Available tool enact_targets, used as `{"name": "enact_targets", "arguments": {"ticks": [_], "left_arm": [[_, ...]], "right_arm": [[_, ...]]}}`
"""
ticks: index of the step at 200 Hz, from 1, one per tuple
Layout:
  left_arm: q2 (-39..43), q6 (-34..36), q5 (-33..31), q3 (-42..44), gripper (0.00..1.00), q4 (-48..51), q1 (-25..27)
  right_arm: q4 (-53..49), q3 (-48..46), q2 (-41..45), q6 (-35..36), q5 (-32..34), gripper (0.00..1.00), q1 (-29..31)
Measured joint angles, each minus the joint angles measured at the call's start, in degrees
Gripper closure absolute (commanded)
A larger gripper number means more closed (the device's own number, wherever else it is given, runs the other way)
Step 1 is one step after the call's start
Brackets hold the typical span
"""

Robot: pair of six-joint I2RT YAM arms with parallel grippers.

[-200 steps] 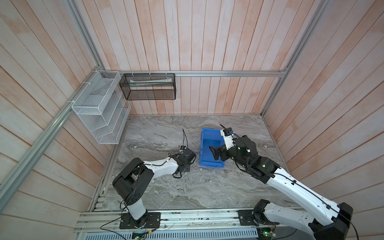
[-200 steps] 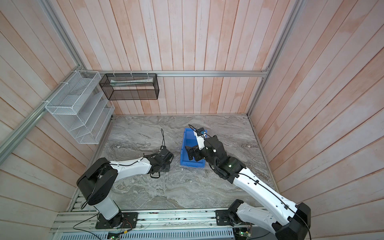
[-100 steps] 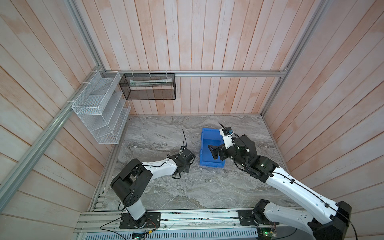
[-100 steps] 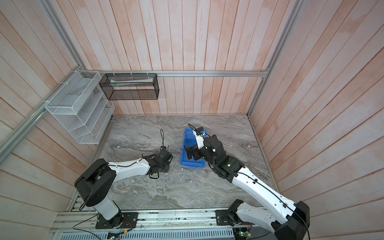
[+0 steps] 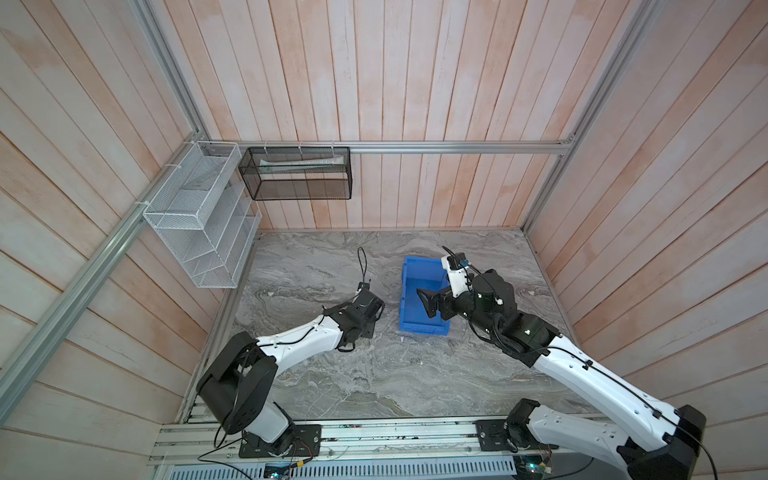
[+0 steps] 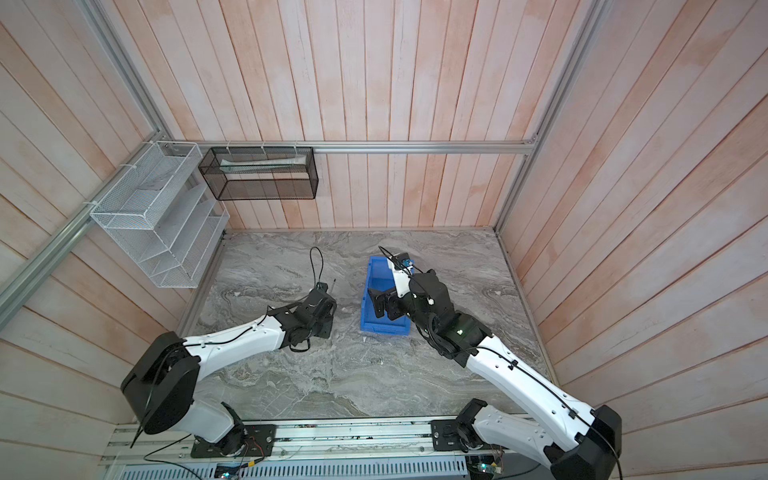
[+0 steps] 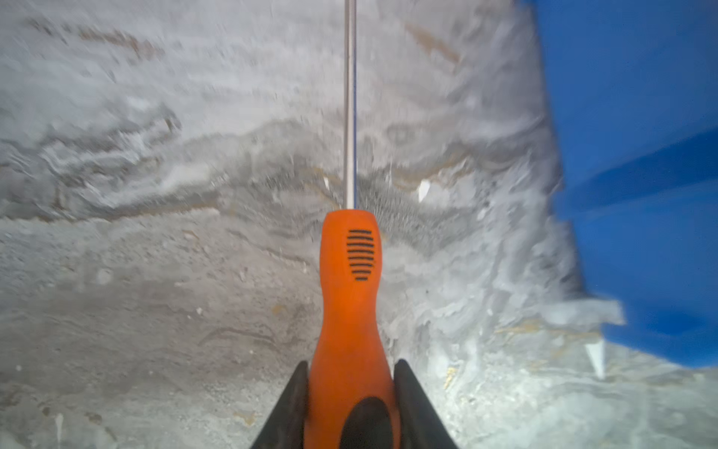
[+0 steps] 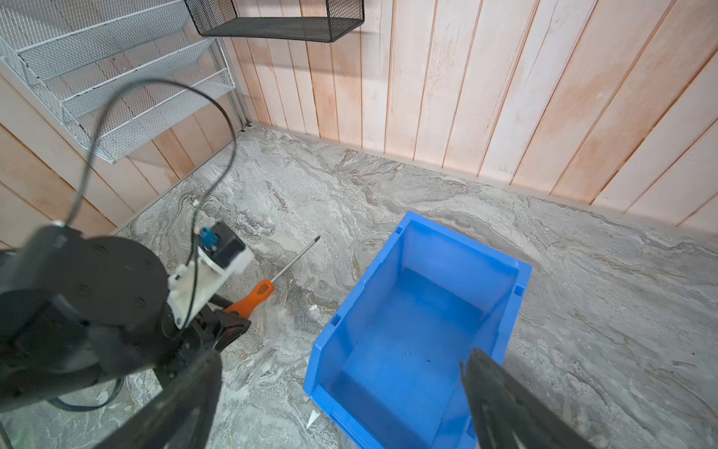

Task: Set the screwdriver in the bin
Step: 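Lift the screwdriver with the left gripper and carry it over the blue bin, then lower the held screwdriver into the blue bin and open the left gripper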

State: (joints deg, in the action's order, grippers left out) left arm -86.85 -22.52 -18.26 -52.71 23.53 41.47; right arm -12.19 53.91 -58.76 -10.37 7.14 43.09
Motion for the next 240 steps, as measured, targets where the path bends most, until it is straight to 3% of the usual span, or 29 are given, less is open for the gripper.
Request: {"name": "enact_targets", "arguments": {"ticks": [67,133,171,240], "left_arm": [[8.7,9.8,4.8,-5.5,0.84,-6.3,-0.3],[-3.7,15.7,13.5,-17.7,0.82,-8.3,3.9],[-12.0,15.2,13.7,-24.7,0.82,-5.5,6.6],[-14.5,7.0,13.3,-24.8,0.82,-1.5,10.6]], "right_arm": [[-2.8,0.0,4.2,-2.6,0.2,0.02,-5.5],[-5.1,0.0,7.8,-5.6,-0.6,0.02,-10.3],[-5.6,0.0,9.3,-6.2,-0.6,0.02,-12.1],[-4.8,-0.6,9.2,-6.6,-1.0,0.02,-13.4]]}}
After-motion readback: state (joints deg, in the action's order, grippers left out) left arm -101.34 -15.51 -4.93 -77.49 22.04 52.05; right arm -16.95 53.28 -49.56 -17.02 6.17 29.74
